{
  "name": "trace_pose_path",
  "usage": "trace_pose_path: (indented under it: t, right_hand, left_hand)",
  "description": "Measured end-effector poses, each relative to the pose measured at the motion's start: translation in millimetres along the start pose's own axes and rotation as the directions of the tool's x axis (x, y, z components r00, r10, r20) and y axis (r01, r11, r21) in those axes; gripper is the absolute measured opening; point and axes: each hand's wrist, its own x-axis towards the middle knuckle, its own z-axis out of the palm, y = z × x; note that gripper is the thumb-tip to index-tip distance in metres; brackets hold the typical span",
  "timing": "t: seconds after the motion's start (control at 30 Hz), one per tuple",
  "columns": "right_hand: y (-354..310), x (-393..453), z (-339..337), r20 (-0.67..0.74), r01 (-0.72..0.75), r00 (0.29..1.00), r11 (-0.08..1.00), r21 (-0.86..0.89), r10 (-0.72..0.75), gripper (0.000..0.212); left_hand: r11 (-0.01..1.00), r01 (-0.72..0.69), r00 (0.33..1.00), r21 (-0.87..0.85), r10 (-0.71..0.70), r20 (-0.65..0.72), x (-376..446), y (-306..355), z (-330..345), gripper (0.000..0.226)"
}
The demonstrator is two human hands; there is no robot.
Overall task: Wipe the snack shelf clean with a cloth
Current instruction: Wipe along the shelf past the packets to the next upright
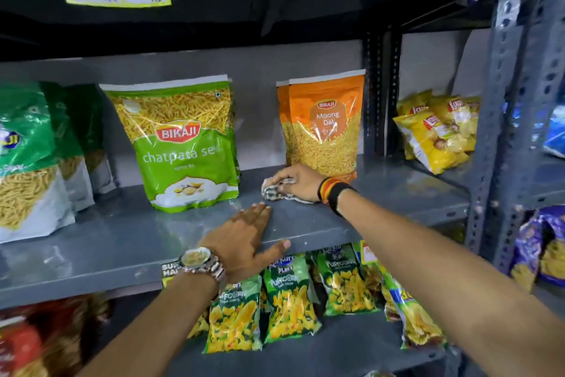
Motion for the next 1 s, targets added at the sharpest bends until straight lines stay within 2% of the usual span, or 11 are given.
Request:
trace_pose_path:
  t: [0.17, 0.27, 0.3, 0.43, 0.5, 0.6, 0.7, 0.73, 0.8, 0.9, 1.0]
  right_hand:
    - [-4.2, -78.4, -28.5, 0.105, -0.006, 0.994, 0.998, 0.055, 0.0, 0.025]
    - [-4.2, -121.2, -64.0, 0.21, -0.052, 0.977, 0.995, 0.085, 0.033, 0.024]
    - [-2.0, -122.0, -74.3, 0.178, -0.071, 0.982, 0.994, 0.086, 0.054, 0.026]
    - [17.2, -107.2, -75.5, -0.092, -0.139, 0.986, 0.99, -0.004, 0.138, 0.029]
    - [24.8, -109.5, -57.0, -0.126, -0.162, 0.98, 0.985, -0.055, 0.154, 0.032]
    - [3.5, -143.8, -42.3, -0.038, -0.092, 0.995, 0.995, -0.042, 0.091, 0.023]
    - [-11.7, -180.2, -60.3, 0.095, -0.041, 0.995, 0.999, -0.01, 0.042, 0.021]
    - [-7.5, -184.5, -71.2, 0.073, -0.056, 0.996, 0.998, -0.005, 0.056, 0.022]
    - [12.6, -182.5, -98.6, -0.105, -0.112, 0.988, 0.994, -0.003, 0.111, 0.024]
    - [44.9, -169.1, -133.0, -0.36, -0.235, 0.907, 0.972, 0.002, 0.219, 0.026]
    - [72.7, -153.4, -142.1, -0.43, -0.378, 0.842, 0.925, -0.041, 0.326, 0.029]
  left_hand:
    - [1.0, -0.008, 1.0, 0.004, 0.008, 0.006, -1.7, -0.3, -0.9, 0.114]
    - [1.0, -0.026, 1.0, 0.003, 0.026, -0.005, 0.8, 1.4, -0.9, 0.1]
    - [0.999, -0.041, 0.999, 0.001, 0.041, -0.009, 0.8, 2.3, -1.9, 0.096]
    - [0.998, -0.06, 0.998, -0.012, 0.06, -0.01, -0.4, 0.1, -2.8, 0.094]
    - [0.998, -0.064, 0.998, -0.003, 0.064, -0.001, -2.6, 1.0, -3.4, 0.095]
    - [0.998, -0.066, 0.998, -0.007, 0.066, 0.001, -4.4, 2.9, -4.8, 0.094]
    - [0.997, -0.071, 0.997, -0.008, 0.071, 0.007, -3.4, 2.6, -5.8, 0.099]
    - [0.998, -0.069, 0.998, -0.004, 0.069, 0.009, -2.6, 2.0, -6.1, 0.103]
    - [0.998, -0.06, 0.998, 0.001, 0.06, 0.005, 0.6, 4.2, -7.9, 0.113]
    - [0.998, -0.063, 0.998, -0.006, 0.063, -0.009, 12.8, 21.5, -12.3, 0.12]
    - [0.995, -0.086, 0.996, -0.048, 0.086, 0.0, 34.3, 49.8, -15.3, 0.13]
